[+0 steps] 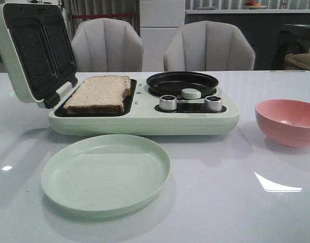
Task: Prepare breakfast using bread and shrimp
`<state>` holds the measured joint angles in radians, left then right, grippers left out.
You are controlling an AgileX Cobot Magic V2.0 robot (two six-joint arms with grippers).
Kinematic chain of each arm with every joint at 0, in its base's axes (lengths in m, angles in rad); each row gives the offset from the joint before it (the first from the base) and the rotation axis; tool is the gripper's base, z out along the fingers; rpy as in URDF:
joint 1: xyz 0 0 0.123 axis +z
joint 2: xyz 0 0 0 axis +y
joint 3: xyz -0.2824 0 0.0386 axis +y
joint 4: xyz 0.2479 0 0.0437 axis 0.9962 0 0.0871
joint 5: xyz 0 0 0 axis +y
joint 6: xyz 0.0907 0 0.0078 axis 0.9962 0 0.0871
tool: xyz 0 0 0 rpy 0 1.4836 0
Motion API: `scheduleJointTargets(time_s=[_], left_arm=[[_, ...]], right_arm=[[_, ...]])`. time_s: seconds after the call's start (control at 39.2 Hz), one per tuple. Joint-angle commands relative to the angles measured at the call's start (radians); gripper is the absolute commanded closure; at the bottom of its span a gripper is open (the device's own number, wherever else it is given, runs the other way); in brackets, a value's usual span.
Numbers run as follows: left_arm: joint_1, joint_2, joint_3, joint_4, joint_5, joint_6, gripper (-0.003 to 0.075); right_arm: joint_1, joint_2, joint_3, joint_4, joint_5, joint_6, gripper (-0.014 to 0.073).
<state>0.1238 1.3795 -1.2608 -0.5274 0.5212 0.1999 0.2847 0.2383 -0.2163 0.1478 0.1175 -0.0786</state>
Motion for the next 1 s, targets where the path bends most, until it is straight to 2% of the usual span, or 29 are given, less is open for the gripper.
scheduleJointTargets(time_s=[0.0, 0.15, 0.46, 0.97], left_arm=[[0.021, 0.009, -0.054, -0.059, -0.029, -0.007, 0.0354], [0.048, 0.076, -0.076, -0.190, 0.002, 0.016, 0.0354], [0.052, 0.166, -0.100, -0.530, 0.063, 0.207, 0.0354], [0.052, 0.284, -0.100, -0.633, 0.091, 0.245, 0.0354]], right_arm=[[0.000, 0.006, -0.029, -0.013, -0.079, -0.004, 0.0190], [0.000, 0.006, -0.029, -0.013, -0.079, -0.004, 0.0190], [0.000, 0.006, -0.029, -0.013, -0.079, -0.004, 0.0190], [0.000, 0.006, -0.029, -0.013, -0.079, -0.004, 0.0190]])
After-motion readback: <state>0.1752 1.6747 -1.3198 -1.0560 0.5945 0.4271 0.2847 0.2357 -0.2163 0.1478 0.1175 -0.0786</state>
